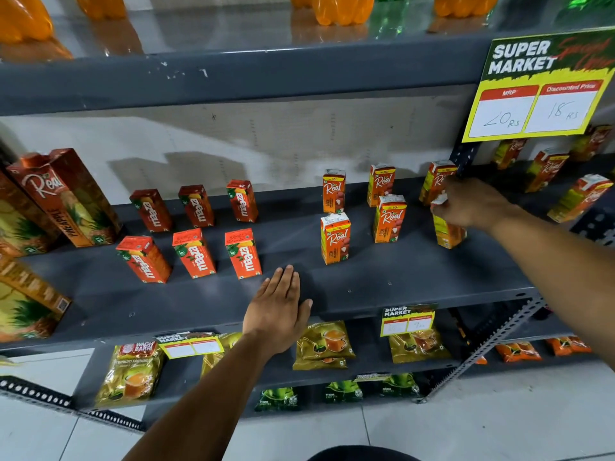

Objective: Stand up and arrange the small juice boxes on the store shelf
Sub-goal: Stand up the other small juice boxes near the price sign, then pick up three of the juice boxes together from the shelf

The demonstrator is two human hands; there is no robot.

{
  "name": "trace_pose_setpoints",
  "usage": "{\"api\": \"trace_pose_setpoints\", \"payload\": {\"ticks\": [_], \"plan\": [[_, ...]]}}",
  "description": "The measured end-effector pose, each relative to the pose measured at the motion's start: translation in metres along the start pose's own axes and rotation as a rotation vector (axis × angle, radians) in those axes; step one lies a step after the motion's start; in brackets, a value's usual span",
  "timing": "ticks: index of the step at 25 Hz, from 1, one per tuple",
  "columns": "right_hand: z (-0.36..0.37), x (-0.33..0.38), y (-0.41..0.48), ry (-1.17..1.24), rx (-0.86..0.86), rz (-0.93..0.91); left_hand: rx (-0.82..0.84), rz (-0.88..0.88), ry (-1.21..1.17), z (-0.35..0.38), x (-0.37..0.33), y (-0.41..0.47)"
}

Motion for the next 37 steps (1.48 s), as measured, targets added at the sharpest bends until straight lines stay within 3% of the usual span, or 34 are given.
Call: {"api": "trace_pose_setpoints", "payload": {"ticks": [4,11,14,18,20,23,31,37], "plan": [[0.003,-0.025,-0.017,0.186,-0.142,0.224,0.015,-0.006,0.013,0.003,0.0,0.001],[0.013,-0.03,-0.028,0.449,-0.161,0.217,0.009,-0.012,-0.056,-0.003,0.001,0.003],[0.017,-0.044,-0.039,0.838,-0.225,0.34,-0.062,-0.211,-0.402,-0.014,0.007,0.012],[0.06,-0.051,-0.041,1.45,-0.174,0.642,-0.105,-0.679,-1.285,-0.009,-0.013,0.041],[0.08,-0.046,-0.036,1.606,-0.171,0.717,-0.202,-0.735,-1.537,-0.013,-0.032,0.062],[0.093,-0.035,-0.029,1.617,-0.184,0.714,-0.319,-0.74,-1.686,-0.015,-0.052,0.086],[0.099,-0.012,-0.008,1.605,-0.18,0.609,-0.453,-0.753,-1.685,-0.009,-0.072,0.126],[0.103,0.01,0.0,1.642,-0.102,0.542,-0.447,-0.711,-1.724,-0.004,-0.087,0.139]]}}
Point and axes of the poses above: each hand's wrist, its own y-axis towards the middle knuckle, its own z-axis out of the palm, x = y × z, the point moved 10 cm from there along y, towards the middle knuckle, and after that the axes turned 4 degrees about -x, right-handed, at the moved point
